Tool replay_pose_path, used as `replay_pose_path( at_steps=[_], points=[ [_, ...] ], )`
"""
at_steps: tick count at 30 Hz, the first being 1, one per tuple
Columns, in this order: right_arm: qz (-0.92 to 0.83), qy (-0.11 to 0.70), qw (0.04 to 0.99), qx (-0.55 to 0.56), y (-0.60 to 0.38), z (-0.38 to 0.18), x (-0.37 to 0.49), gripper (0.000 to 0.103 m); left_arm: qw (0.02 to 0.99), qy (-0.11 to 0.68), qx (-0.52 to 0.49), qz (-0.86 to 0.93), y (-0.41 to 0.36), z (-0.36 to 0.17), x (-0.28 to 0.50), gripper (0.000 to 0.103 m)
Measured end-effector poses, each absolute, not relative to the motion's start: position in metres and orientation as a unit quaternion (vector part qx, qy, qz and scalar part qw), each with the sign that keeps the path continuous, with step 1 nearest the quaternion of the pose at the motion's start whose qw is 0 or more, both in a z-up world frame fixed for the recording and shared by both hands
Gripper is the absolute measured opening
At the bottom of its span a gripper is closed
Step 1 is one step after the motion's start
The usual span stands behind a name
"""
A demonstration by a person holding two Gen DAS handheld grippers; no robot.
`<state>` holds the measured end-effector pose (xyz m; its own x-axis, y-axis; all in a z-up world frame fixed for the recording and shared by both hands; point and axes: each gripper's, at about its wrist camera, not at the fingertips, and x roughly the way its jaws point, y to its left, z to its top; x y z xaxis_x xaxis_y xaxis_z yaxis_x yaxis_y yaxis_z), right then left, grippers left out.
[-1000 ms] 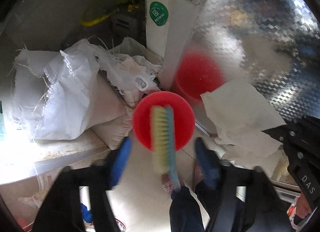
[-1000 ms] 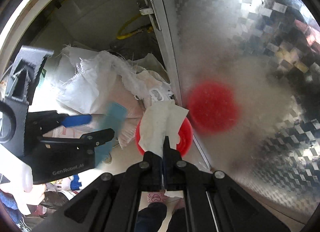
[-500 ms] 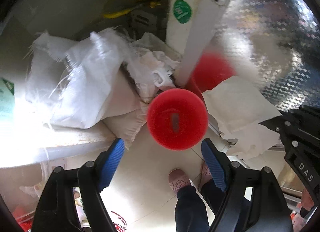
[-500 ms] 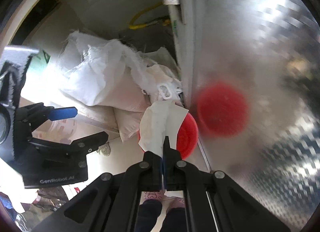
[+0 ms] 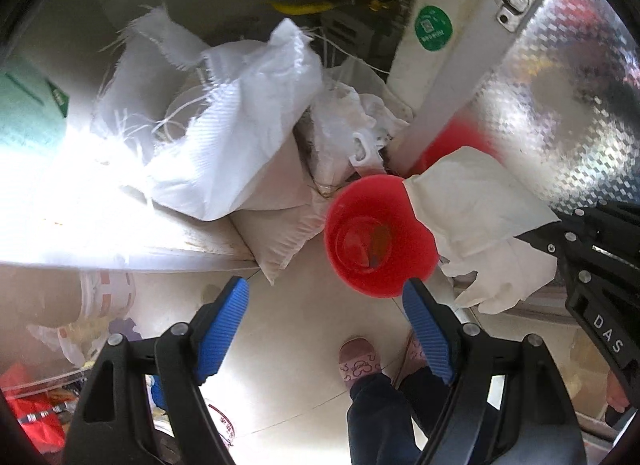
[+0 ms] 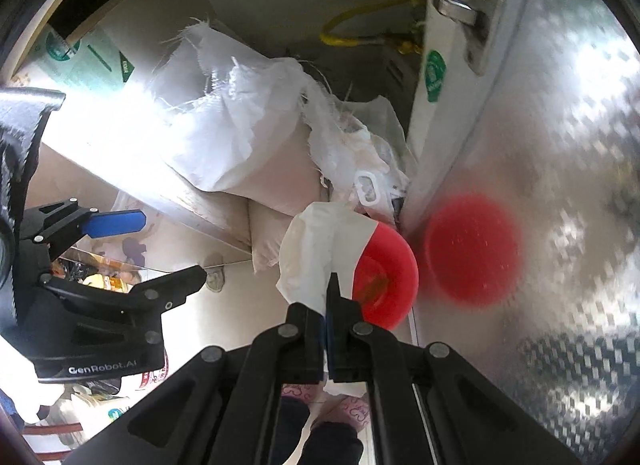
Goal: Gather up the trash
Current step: 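Open the left tool over the red bin while the right tool releases the glove, then raise both tools back up to the counter near the wet wipe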
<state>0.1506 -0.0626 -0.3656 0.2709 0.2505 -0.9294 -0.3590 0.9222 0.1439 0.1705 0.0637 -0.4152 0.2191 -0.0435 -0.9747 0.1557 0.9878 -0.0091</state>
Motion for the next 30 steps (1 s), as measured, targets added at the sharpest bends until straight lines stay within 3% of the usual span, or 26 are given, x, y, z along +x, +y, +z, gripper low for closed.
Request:
replay_pose_path(
  at_steps=[6, 10, 13, 21, 30],
  points=[
    [0.195, 0.555, 0.805, -0.076, -0.050, -0.359, 0.150, 0.002, 0.782, 0.620, 0.024, -0.050, 0.075, -0.408, 0.162, 0.078],
    [0.188, 0.545, 0.812, -0.087, -0.045, -0.354, 0.144, 0.027, 0.786, 0.616, 0.024, -0.039, 0.080, -0.403, 0.155, 0.078],
    [0.182, 0.545, 0.814, -0.089, -0.045, -0.350, 0.137, 0.035, 0.790, 0.612, 0.023, -0.038, 0.082, -0.397, 0.147, 0.078],
    [0.170, 0.546, 0.817, -0.071, -0.046, -0.311, 0.119, 0.036, 0.798, 0.601, 0.027, -0.038, 0.084, -0.353, 0.131, 0.078],
    [0.147, 0.525, 0.837, -0.043, -0.055, -0.214, 0.098, 0.037, 0.821, 0.568, 0.027, -0.048, 0.079, -0.244, 0.106, 0.078]
  ],
)
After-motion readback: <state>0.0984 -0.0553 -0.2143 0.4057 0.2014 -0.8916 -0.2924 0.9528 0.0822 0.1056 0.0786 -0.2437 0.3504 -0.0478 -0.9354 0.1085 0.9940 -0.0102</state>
